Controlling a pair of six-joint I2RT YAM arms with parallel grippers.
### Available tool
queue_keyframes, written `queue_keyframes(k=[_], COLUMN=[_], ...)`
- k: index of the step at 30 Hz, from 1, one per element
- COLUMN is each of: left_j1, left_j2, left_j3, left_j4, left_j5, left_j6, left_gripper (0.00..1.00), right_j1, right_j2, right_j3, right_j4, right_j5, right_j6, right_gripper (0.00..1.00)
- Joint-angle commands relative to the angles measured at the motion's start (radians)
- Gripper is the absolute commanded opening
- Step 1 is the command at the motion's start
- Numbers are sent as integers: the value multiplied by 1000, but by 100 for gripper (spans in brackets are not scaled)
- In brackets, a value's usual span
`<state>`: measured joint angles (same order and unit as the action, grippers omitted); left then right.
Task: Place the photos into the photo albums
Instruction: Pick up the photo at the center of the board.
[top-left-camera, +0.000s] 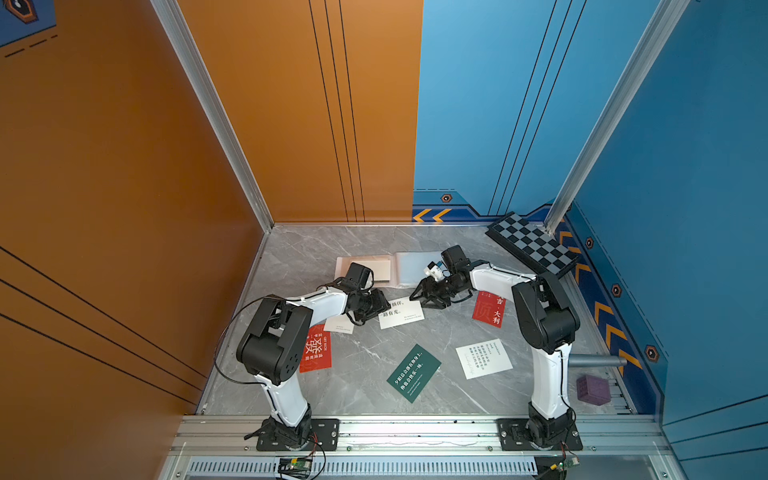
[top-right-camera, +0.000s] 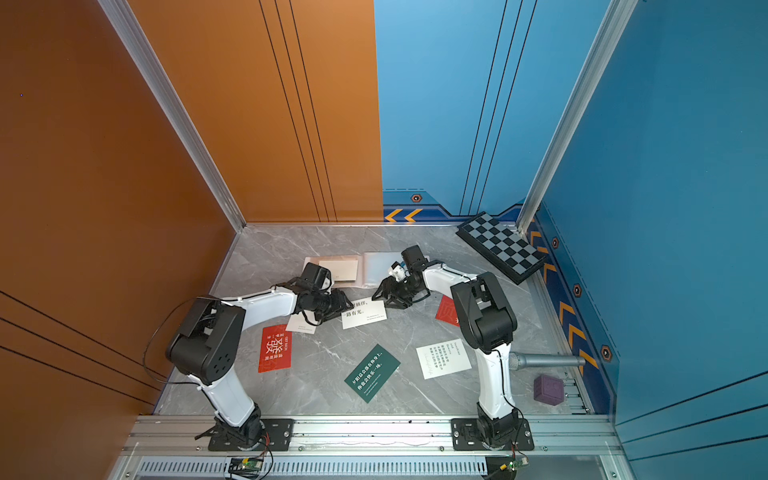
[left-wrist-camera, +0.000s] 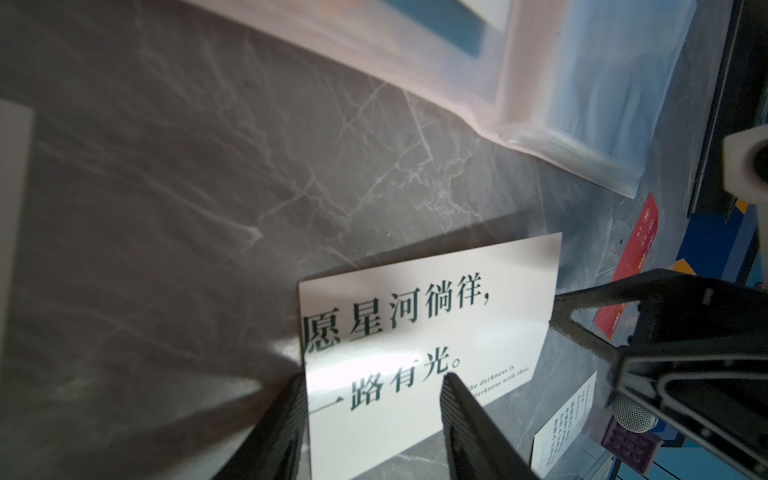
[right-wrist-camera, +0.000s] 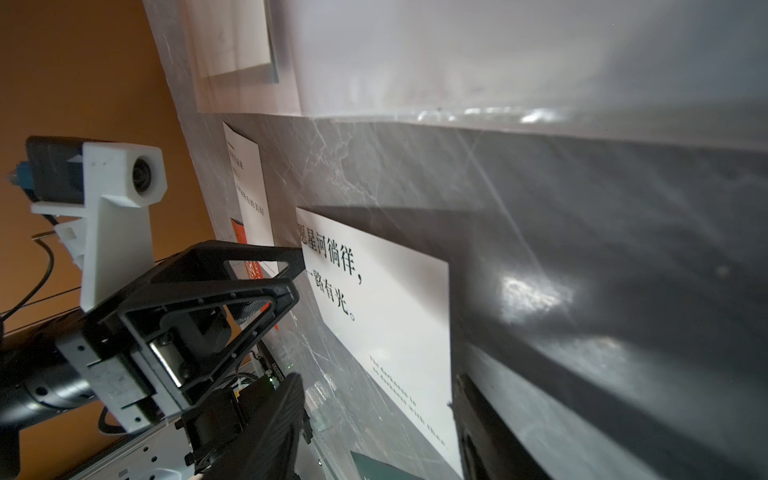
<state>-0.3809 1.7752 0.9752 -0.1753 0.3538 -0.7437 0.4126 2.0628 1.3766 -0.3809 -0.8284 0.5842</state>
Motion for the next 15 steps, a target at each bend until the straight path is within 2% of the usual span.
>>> queue_keyframes(k=[1,15], left_j1=[-9,-21], left_j2=[102,90], left_j3=[-50,-32], left_j4=[-116,-113], left_j5=[-55,-49], left_j6=[29,56], left_gripper=[55,55], right_j1=[-11,-23], right_j2=[-60,-99], right_j3=[-14,-55], right_j4=[14,21], right_j5=[-73,-111], right_j6=[-21,-70], right_gripper=[59,57])
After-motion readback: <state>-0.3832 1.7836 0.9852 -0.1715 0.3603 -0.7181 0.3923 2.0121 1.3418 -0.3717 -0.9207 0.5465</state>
